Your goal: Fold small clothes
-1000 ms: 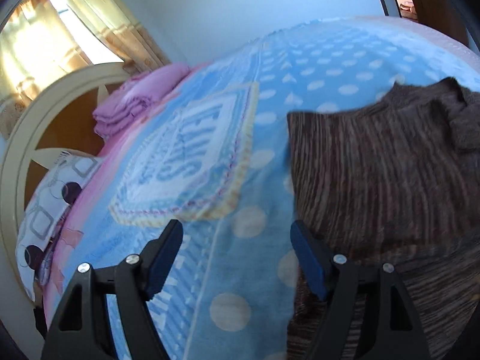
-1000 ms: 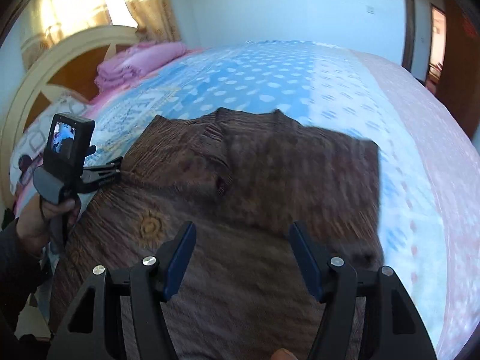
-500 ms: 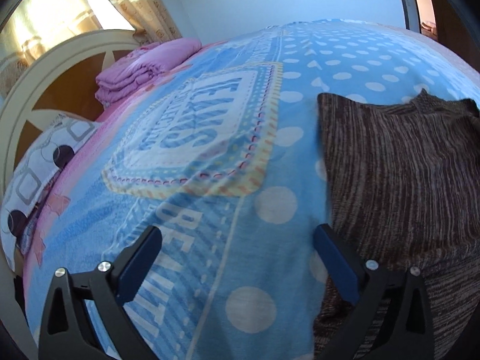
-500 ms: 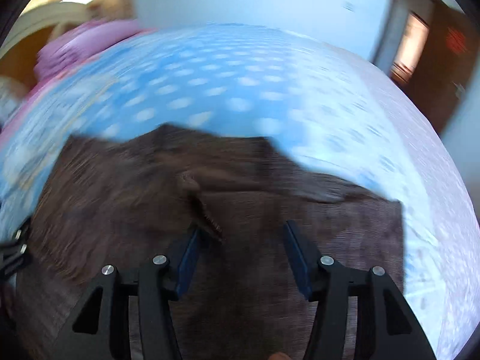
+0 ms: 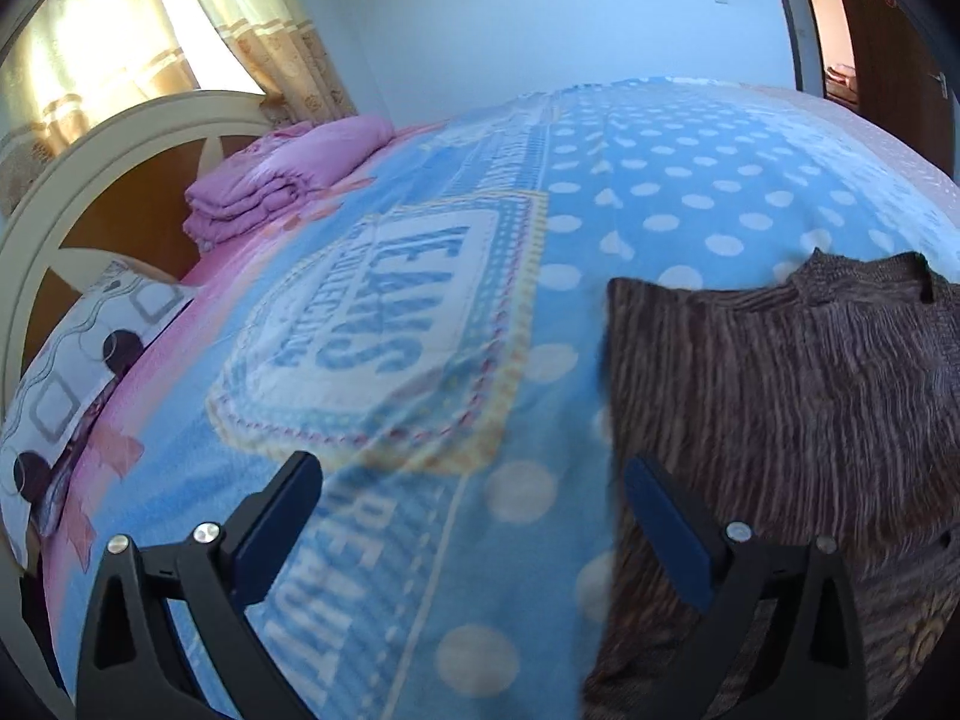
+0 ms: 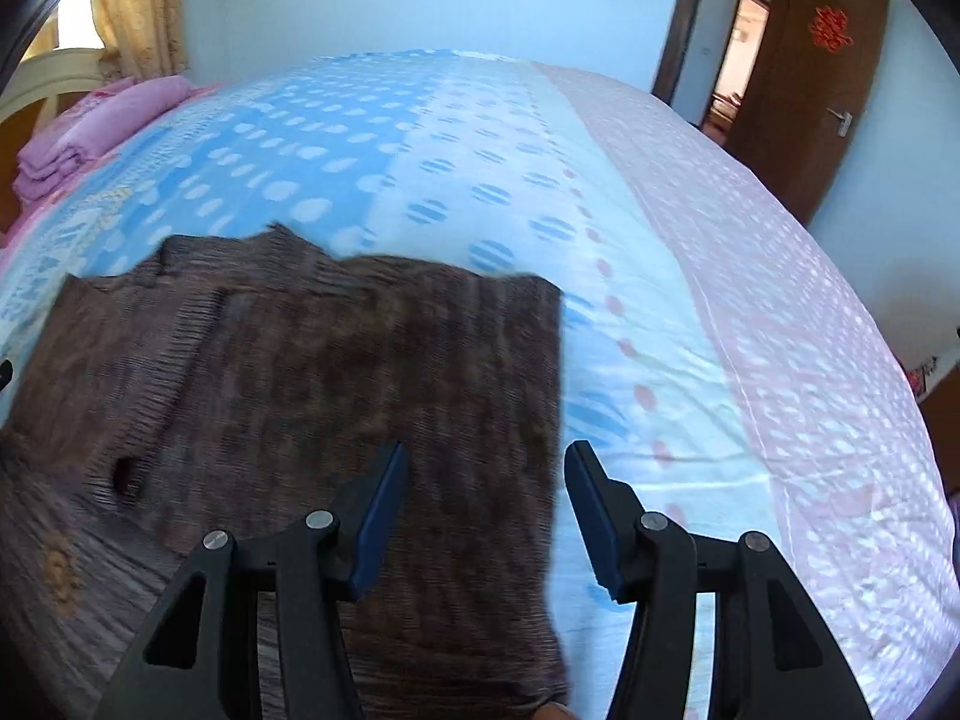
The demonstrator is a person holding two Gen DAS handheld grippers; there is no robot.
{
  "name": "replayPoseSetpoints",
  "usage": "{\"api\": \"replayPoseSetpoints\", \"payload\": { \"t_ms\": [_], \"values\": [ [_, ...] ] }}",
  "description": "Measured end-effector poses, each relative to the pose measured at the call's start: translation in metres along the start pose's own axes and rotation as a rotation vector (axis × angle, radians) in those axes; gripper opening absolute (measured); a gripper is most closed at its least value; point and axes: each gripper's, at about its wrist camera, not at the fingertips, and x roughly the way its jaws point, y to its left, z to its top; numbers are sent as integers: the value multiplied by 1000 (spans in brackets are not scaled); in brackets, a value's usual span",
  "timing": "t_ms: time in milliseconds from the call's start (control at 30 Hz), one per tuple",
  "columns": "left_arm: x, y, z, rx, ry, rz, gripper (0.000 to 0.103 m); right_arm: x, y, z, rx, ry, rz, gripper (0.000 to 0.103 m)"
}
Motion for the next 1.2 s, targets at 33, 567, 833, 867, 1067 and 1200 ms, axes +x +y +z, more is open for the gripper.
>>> {"api": "replayPoseSetpoints", "payload": {
  "t_ms": [33,567,833,867,1067,1200],
  "values": [
    [6,-6,3,19,12,6,103,6,-7,-3,18,14,0,56],
    [20,9,-12,27,36,60,103,-10,-62,-32,154,-49,54,58],
    [-5,-9,15,13,-64,-10,103,-14,-34,-36,70,-51,95,58],
    [-2,-17,14,34,-53,-16,103,-11,-37,-38,75,-41,92,58],
    [29,-19,-8,83,51,39,103,-8,-61,-48,105,-43,108,59],
    [33,-6,-10,48,60,25,103,-14,-71,-57,141,-59,115,59]
  ]
}}
